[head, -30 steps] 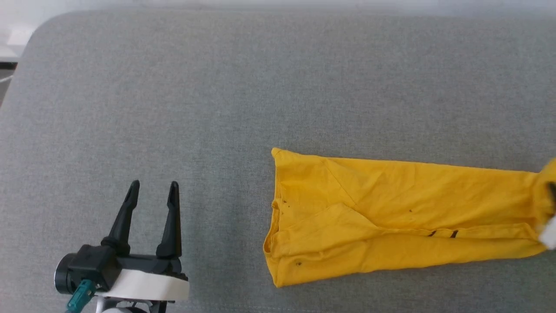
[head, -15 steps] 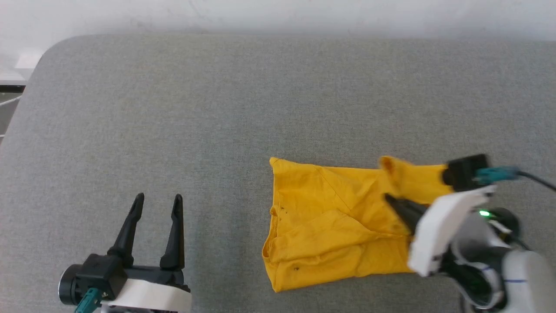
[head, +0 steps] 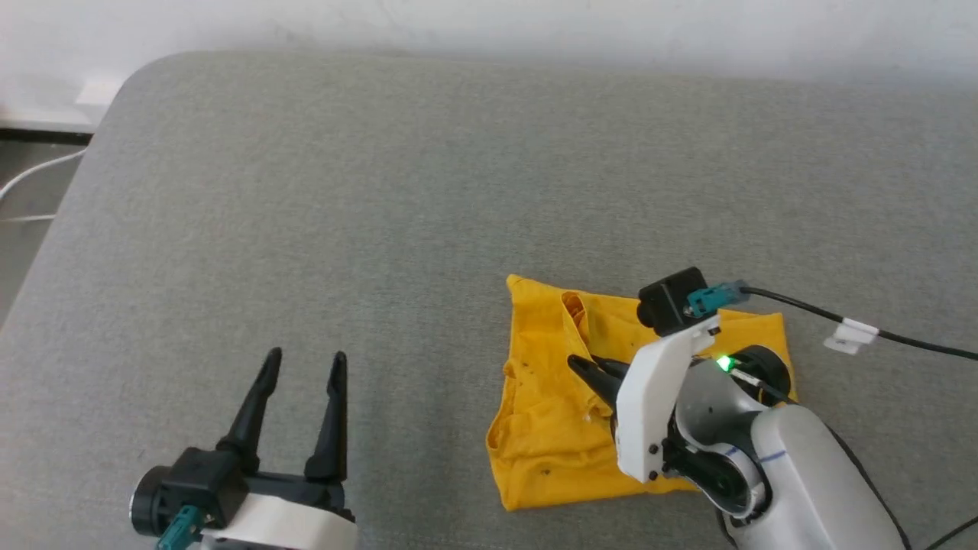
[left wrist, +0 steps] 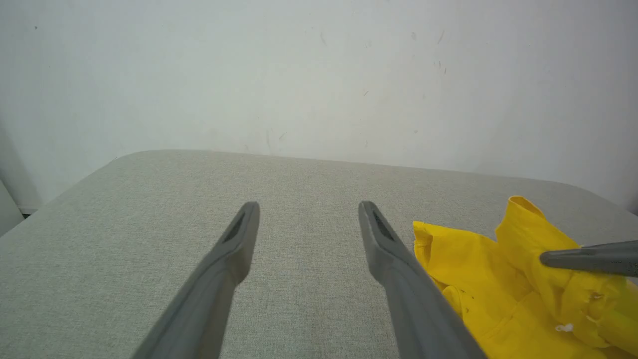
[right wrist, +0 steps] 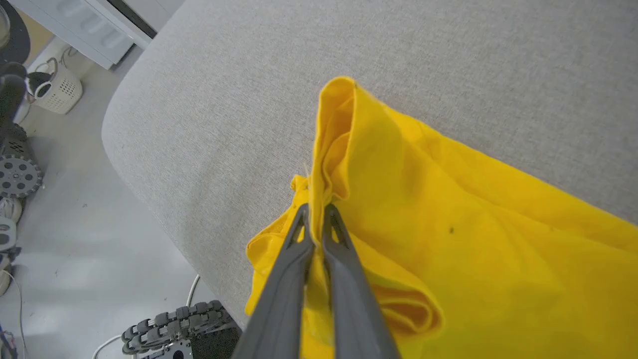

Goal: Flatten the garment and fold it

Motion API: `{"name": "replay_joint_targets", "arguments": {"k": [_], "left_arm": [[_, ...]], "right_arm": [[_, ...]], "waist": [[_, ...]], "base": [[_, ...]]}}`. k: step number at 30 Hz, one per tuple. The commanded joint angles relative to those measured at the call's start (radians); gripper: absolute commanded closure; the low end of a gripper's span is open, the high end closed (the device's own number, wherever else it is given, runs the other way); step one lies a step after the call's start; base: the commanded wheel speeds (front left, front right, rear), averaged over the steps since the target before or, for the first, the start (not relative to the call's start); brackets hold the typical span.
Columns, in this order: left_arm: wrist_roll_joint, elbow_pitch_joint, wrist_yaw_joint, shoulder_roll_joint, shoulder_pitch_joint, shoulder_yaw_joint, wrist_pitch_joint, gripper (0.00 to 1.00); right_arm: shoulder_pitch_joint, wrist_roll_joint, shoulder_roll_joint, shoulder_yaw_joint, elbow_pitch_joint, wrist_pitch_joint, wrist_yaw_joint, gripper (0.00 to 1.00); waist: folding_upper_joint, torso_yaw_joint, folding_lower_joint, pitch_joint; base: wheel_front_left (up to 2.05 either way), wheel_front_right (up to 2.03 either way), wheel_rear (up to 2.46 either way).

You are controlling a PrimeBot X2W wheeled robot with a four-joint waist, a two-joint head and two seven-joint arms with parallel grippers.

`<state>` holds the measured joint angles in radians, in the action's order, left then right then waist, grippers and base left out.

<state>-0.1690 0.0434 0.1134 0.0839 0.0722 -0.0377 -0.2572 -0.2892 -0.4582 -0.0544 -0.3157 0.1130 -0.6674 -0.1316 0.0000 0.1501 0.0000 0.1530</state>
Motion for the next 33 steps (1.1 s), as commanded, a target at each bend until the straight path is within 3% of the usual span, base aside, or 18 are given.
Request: {"name": "replay_joint_targets", "arguments": {"k": [1,7,8,9,10,15,21,25,29,33], "left_arm": [[-0.005,-0.005,0.003,-0.006,-0.015,-0.002,-0.005,0.00],[-0.009,-0.023,0.006,-0.011,-0.044,-0.026,-0.005,0.00],[-0.009,-0.027,0.007,-0.012,-0.049,-0.029,-0.005,0.00],[-0.010,-0.030,0.007,-0.012,-0.053,-0.032,-0.005,0.00],[-0.010,-0.034,0.007,-0.013,-0.057,-0.035,-0.005,0.00],[-0.013,-0.047,0.008,-0.015,-0.069,-0.038,-0.005,0.00],[-0.015,-0.053,0.008,-0.012,-0.051,-0.023,-0.005,0.00],[-0.015,-0.049,0.006,-0.012,-0.034,-0.016,-0.005,0.00],[-0.011,-0.031,0.003,-0.008,-0.017,-0.011,-0.005,0.00],[-0.003,-0.010,0.001,0.001,-0.013,-0.008,-0.005,0.00]], "right_arm": [[-0.019,0.003,0.003,-0.003,0.010,0.010,0.001,1.00],[-0.082,-0.003,0.004,-0.039,0.175,0.087,0.001,1.00],[-0.091,-0.003,0.004,-0.042,0.205,0.095,0.001,0.78],[-0.099,-0.001,0.004,-0.046,0.236,0.101,0.001,0.14],[-0.106,0.001,0.004,-0.048,0.268,0.102,0.001,0.00],[-0.147,-0.027,0.004,-0.066,0.353,0.132,0.001,0.00],[-0.169,-0.094,0.004,-0.082,0.314,0.135,0.001,0.00],[-0.123,-0.122,0.004,0.016,0.208,0.183,0.001,0.00],[-0.038,-0.024,-0.015,0.156,0.063,0.226,0.001,0.00],[0.066,0.074,-0.044,0.271,-0.081,0.195,0.001,0.00]], "waist": [[0.0000,0.018,0.0000,0.007],[0.0000,0.061,0.0000,0.025],[0.0000,0.067,0.0000,0.027],[0.0000,0.071,0.0000,0.028],[0.0000,0.074,0.0000,0.029],[0.0000,0.077,0.0000,0.025],[0.0000,0.044,0.0000,-0.003],[0.0000,0.021,0.0000,-0.028],[0.0000,-0.010,0.0000,-0.038],[0.0000,-0.039,0.0000,-0.022]], "base": [[0.00,0.00,0.00],[0.00,0.00,0.00],[0.00,0.00,0.00],[0.00,0.00,0.00],[0.00,0.00,0.00],[0.00,0.00,0.00],[0.00,0.00,0.00],[0.00,0.00,0.00],[0.00,0.00,0.00],[0.00,0.00,0.00]]}}
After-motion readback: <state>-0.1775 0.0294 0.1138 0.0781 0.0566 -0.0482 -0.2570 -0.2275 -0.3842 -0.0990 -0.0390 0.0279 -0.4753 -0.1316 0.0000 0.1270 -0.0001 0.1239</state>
